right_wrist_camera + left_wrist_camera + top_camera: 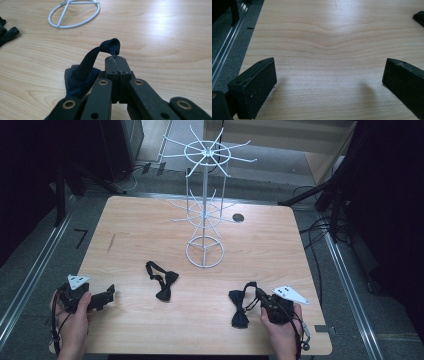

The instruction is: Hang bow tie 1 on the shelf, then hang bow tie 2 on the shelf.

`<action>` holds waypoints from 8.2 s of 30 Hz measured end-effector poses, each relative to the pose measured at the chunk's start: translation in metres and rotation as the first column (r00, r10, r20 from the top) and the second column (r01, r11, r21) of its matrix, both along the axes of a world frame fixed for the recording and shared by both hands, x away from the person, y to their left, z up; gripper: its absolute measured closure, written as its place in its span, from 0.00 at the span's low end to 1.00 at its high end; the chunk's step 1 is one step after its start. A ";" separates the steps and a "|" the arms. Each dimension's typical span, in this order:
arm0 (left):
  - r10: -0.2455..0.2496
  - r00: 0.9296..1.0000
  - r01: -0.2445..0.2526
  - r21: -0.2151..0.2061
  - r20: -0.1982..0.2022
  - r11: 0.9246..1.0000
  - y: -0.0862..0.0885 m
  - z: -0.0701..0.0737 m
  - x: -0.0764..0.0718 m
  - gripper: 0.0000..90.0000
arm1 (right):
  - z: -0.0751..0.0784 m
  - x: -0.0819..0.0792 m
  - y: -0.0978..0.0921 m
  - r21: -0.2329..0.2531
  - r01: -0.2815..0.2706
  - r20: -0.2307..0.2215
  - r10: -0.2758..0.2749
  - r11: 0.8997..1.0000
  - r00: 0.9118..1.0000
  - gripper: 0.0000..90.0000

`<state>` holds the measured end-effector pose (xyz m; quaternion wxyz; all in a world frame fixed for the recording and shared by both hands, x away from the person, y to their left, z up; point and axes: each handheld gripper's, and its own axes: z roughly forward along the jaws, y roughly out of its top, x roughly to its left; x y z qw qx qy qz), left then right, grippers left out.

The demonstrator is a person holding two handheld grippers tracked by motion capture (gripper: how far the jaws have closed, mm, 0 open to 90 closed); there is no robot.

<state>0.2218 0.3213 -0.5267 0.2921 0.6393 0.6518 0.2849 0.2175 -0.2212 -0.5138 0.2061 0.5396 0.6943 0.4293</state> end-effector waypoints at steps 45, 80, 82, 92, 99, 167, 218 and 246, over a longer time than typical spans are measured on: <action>-0.006 1.000 0.006 -0.006 -0.001 1.000 0.001 0.000 0.002 0.00 | 0.060 0.018 0.036 -0.031 -0.102 0.165 0.106 0.994 0.981 1.00; -0.006 1.000 0.006 -0.006 -0.001 1.000 0.001 0.000 0.003 0.00 | 0.086 0.027 0.063 -0.025 -0.162 0.218 0.164 0.986 0.962 1.00; -0.007 1.000 0.007 -0.005 -0.004 1.000 0.001 0.000 0.003 0.00 | 0.088 0.028 0.065 -0.023 -0.165 0.221 0.166 0.986 0.961 1.00; -0.006 1.000 0.006 -0.001 -0.007 1.000 0.001 0.000 0.003 0.00 | 0.101 0.030 0.073 -0.020 -0.188 0.254 0.187 0.982 0.949 1.00; -0.011 1.000 0.010 -0.006 -0.011 1.000 0.001 0.000 0.003 0.00 | 0.111 0.031 0.076 -0.027 -0.197 0.271 0.197 0.980 0.942 1.00; -0.014 1.000 0.014 -0.016 -0.023 1.000 0.002 0.000 0.004 0.00 | 0.141 0.052 0.091 -0.026 -0.213 0.322 0.210 0.977 0.923 1.00; -0.012 1.000 0.012 -0.016 -0.020 1.000 0.002 -0.001 0.005 0.00 | 0.144 0.083 0.099 -0.012 -0.209 0.305 0.203 0.978 0.931 1.00; -0.014 1.000 0.014 -0.012 -0.022 1.000 0.002 -0.001 0.005 0.00 | 0.121 0.102 0.100 0.000 -0.193 0.247 0.187 0.981 0.951 1.00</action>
